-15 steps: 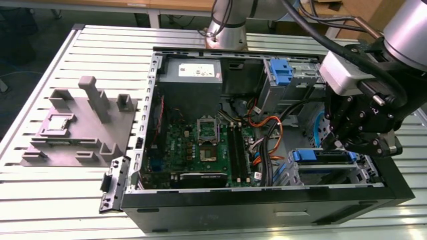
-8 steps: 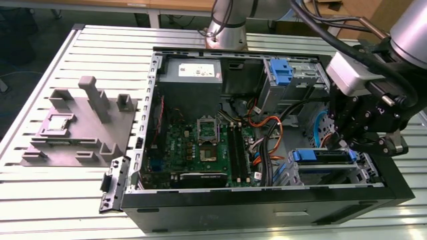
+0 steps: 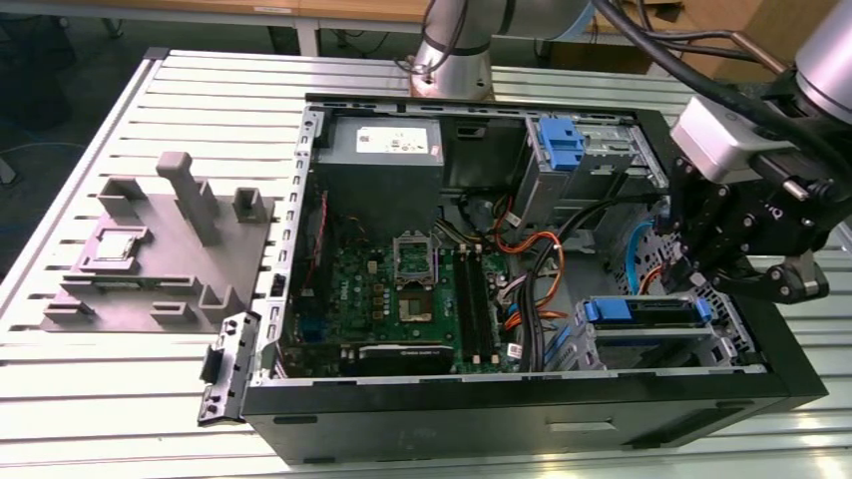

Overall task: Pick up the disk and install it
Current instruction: 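Insert the first disk wire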

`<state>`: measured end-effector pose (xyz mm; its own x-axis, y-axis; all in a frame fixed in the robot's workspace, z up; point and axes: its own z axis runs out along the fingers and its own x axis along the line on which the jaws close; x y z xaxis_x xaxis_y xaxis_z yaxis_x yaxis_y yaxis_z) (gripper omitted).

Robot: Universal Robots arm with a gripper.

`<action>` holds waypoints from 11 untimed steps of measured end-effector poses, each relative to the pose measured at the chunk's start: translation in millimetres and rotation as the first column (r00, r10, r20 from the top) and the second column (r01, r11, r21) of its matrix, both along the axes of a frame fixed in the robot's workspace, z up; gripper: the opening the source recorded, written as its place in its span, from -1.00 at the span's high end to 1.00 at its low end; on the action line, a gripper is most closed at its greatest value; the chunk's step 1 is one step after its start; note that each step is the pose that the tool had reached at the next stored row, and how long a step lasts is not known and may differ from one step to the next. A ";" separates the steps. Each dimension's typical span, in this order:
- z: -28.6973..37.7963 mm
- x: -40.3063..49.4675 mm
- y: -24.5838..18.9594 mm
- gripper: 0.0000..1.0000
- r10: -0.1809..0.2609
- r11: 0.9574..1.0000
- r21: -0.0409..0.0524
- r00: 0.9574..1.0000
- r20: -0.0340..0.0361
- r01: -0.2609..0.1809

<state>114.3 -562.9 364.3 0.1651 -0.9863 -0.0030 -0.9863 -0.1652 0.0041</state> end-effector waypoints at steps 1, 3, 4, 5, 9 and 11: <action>0.0 1.6 0.9 0.80 0.000 1.000 -0.001 1.000 0.000 0.000; -0.2 5.0 2.8 0.80 0.000 1.000 -0.002 1.000 0.000 0.000; -0.2 6.5 3.6 0.80 0.000 1.000 -0.003 1.000 0.000 0.000; -0.3 7.5 4.1 0.80 0.000 1.000 -0.004 1.000 0.000 0.000; -0.4 11.4 6.0 0.80 0.000 1.000 -0.006 1.000 0.000 0.000; -0.4 13.3 7.0 0.80 0.000 1.000 -0.007 1.000 0.000 0.000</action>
<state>127.6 -555.9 363.8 0.1651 -0.9863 0.0042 -0.9863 -0.1651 0.0053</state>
